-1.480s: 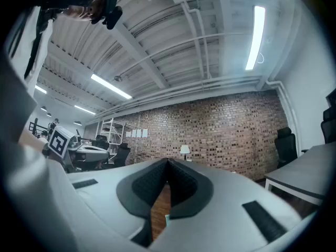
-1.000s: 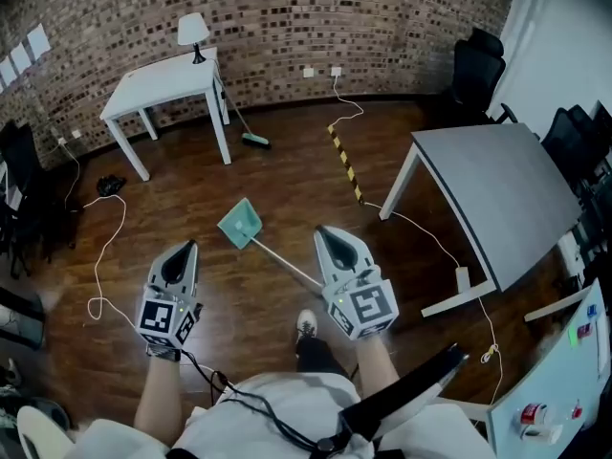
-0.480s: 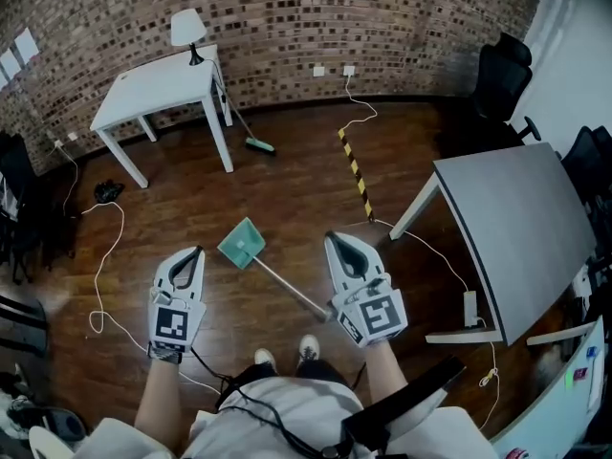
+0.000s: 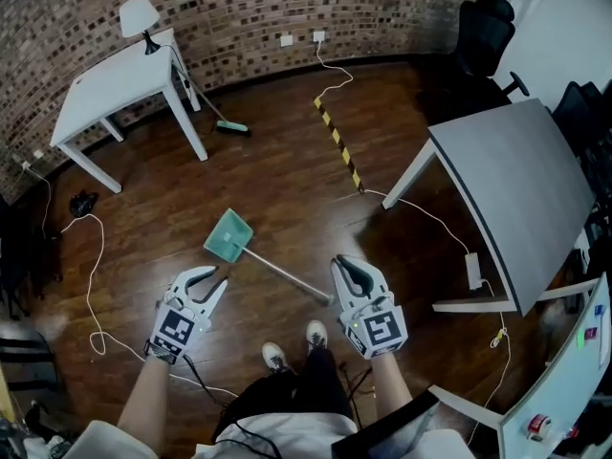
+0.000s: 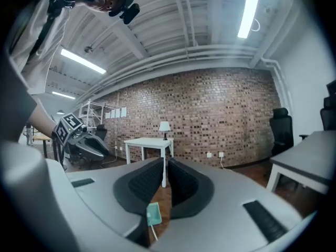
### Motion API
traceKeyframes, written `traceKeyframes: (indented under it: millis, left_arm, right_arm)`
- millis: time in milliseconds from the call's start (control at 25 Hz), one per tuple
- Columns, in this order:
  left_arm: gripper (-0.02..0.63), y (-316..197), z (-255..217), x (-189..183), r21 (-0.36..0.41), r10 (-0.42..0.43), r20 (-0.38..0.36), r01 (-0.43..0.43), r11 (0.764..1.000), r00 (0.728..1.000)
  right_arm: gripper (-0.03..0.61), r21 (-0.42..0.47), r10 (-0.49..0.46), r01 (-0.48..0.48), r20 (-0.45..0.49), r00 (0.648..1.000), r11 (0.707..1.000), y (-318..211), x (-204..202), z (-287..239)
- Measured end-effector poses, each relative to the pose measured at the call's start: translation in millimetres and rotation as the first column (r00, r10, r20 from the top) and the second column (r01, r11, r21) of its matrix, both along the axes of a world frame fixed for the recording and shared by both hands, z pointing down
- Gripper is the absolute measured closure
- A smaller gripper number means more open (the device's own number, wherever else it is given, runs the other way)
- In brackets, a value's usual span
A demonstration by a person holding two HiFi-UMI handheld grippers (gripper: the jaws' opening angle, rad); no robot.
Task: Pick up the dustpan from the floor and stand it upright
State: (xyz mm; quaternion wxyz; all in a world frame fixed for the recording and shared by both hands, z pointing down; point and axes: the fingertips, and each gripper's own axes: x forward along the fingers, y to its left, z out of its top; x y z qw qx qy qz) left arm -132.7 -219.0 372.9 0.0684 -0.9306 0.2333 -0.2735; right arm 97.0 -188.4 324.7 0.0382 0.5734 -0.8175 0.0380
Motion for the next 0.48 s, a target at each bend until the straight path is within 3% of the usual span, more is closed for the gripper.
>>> traceKeyframes:
  millis: [80, 240, 360, 480]
  left_arm:
    - [0.500, -6, 42, 8, -0.061, 0.090, 0.045, -0.087, 0.994, 0.995]
    - [0.500, -22, 130, 33, -0.171, 0.230, 0.106, -0.210, 0.962, 0.967]
    - [0.500, -26, 202, 57, -0.244, 0.286, 0.131, -0.249, 0.937, 0.949]
    - [0.500, -20, 283, 70, -0.301, 0.359, 0.205, -0.290, 0.908, 0.911]
  right_arm:
    - [0.483, -0.090, 0.043, -0.043, 0.005, 0.999, 0.995, 5, 10, 54]
    - [0.452, -0.253, 0.084, -0.083, -0.010, 0.996, 0.964, 18, 27, 175]
    - [0.451, -0.370, 0.093, -0.094, -0.021, 0.995, 0.924, 25, 49, 269]
    - [0.409, -0.481, 0.079, -0.097, -0.058, 0.995, 0.871, 32, 66, 359]
